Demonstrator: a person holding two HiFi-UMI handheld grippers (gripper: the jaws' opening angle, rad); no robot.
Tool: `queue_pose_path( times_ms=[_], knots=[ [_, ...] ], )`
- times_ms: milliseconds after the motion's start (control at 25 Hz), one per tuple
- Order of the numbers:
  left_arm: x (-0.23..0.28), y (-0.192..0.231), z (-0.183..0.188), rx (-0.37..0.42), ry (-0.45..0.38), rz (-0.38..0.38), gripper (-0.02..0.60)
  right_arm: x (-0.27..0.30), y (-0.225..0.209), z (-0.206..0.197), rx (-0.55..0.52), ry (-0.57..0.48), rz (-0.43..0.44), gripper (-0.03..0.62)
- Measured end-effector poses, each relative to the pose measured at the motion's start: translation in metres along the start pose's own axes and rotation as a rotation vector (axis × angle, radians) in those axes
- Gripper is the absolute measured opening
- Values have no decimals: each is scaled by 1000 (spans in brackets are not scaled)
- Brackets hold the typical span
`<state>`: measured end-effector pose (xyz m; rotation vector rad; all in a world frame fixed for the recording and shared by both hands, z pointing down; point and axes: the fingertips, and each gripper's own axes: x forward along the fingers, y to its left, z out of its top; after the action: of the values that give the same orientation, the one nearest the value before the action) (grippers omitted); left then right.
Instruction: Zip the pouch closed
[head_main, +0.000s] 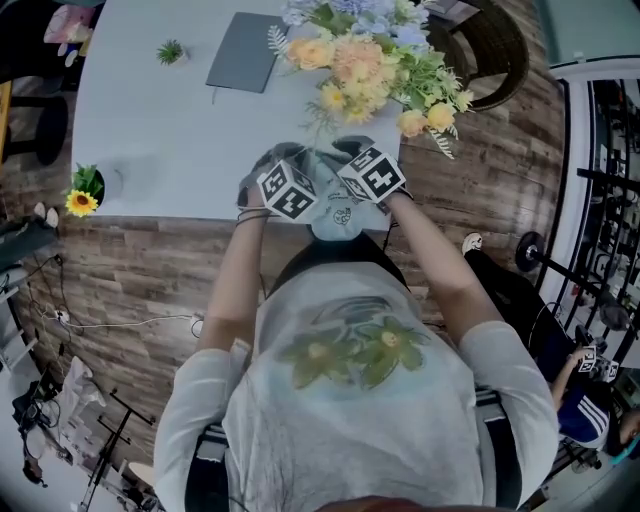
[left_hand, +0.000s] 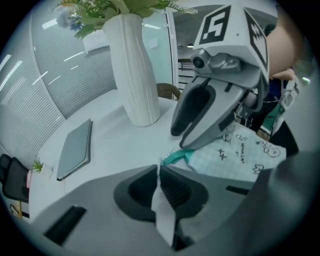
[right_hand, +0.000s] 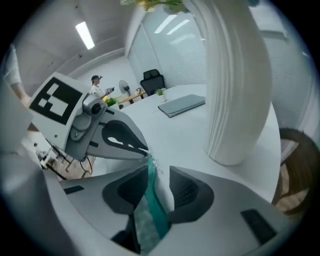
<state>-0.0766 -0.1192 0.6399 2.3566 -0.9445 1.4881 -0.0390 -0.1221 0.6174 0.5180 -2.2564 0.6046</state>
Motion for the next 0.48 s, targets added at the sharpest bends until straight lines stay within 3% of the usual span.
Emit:
queue_pose_path(
  times_ms=[160, 480],
  knots=[
    [-1, 0, 1, 8, -4, -15, 21, 5, -8, 7, -241, 39, -56, 124],
    [-1, -3, -3, 15, -5, -45, 21, 19, 2, 2, -494, 149, 14, 124]
  ],
)
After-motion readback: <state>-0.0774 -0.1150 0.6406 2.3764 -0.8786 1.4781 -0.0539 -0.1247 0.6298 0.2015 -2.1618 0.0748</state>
